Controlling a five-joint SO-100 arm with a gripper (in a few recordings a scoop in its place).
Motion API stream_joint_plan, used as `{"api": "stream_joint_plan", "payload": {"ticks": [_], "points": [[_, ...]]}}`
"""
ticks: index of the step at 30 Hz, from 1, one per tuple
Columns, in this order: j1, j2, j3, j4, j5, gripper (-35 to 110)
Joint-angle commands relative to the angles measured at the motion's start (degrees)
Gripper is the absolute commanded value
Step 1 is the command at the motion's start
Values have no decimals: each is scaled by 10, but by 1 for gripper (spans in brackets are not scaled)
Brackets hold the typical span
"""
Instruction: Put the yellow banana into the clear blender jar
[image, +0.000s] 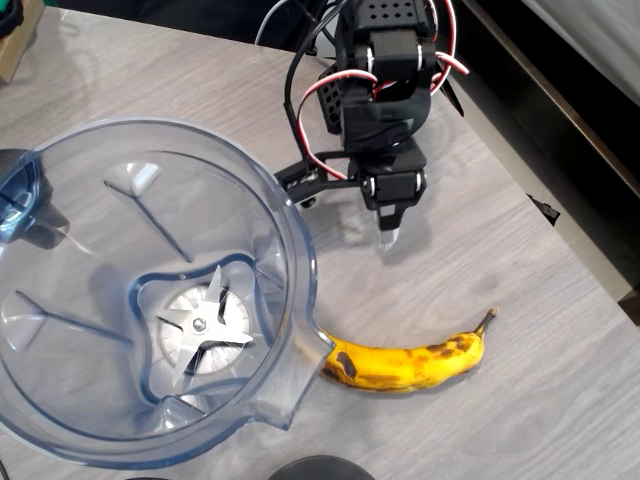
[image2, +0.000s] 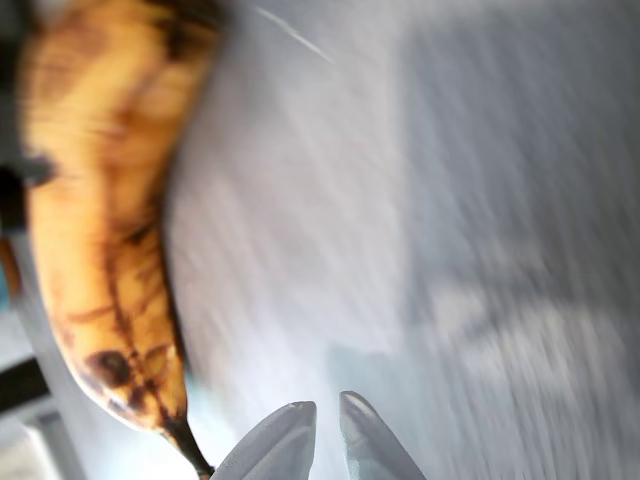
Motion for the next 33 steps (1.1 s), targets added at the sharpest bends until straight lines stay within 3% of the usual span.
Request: {"api": "stream_joint_plan", "payload": {"ticks": [1, 8, 23, 33], "points": [[3, 18, -8, -40, -39, 0], [-32, -7, -141, -5, -23, 0], [-111, -588, -547, -40, 128, 5], [-97, -866, -708, -17, 198, 26]]}}
